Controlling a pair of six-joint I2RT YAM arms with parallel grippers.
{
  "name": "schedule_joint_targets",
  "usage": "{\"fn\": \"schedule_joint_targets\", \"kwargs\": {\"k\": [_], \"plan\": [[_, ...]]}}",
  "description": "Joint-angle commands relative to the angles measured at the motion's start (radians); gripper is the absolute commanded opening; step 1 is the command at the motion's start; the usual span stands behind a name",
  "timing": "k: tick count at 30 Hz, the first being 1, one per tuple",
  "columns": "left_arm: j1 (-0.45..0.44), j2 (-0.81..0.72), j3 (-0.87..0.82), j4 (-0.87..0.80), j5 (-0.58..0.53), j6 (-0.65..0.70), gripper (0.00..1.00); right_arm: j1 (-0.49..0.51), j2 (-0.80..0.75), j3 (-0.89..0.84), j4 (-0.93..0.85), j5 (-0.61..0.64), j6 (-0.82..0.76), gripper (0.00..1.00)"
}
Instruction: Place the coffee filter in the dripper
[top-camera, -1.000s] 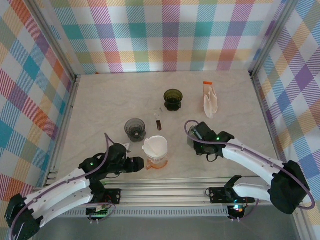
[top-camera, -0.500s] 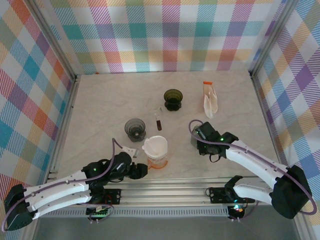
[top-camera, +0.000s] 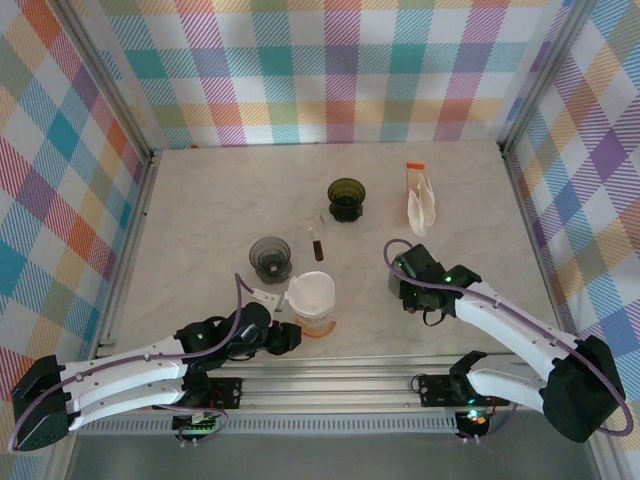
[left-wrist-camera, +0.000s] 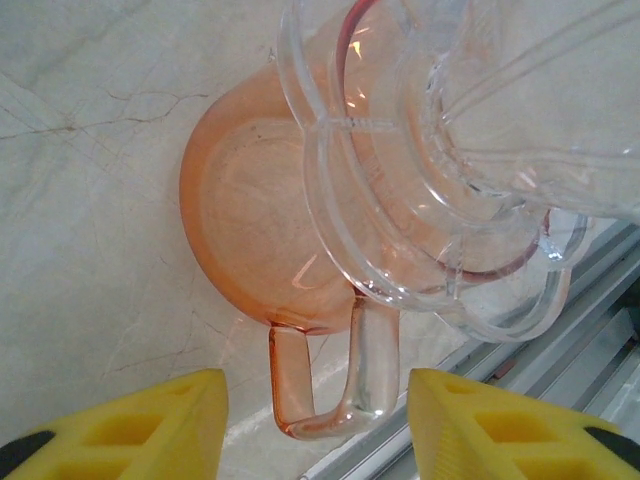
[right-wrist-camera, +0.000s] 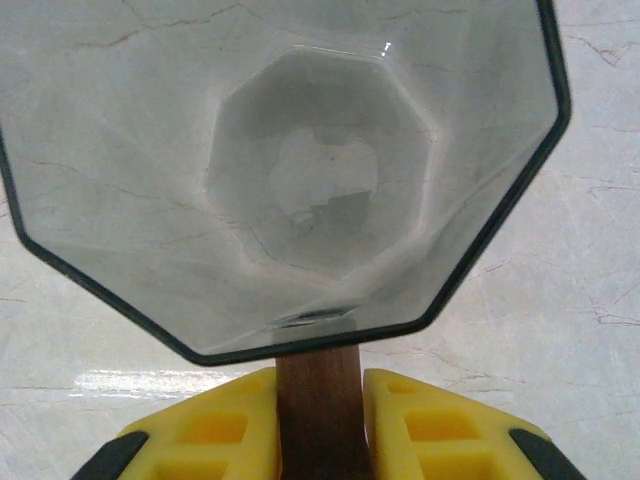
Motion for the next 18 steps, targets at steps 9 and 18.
{"fn": "schedule_joint_targets", "kwargs": {"k": [9,18], "plan": [[-0.013,0.065,0.017,0.057,-0.001,0.033,0.39,-0.013,-0.042,-0.002,-0.004,0.007,0.006,0.20],[-0.014,0.124,0.042,0.091,-0.023,0.058,0.31,-0.015,-0.064,-0.006,-0.010,0.006,0.007,0.20]]}}
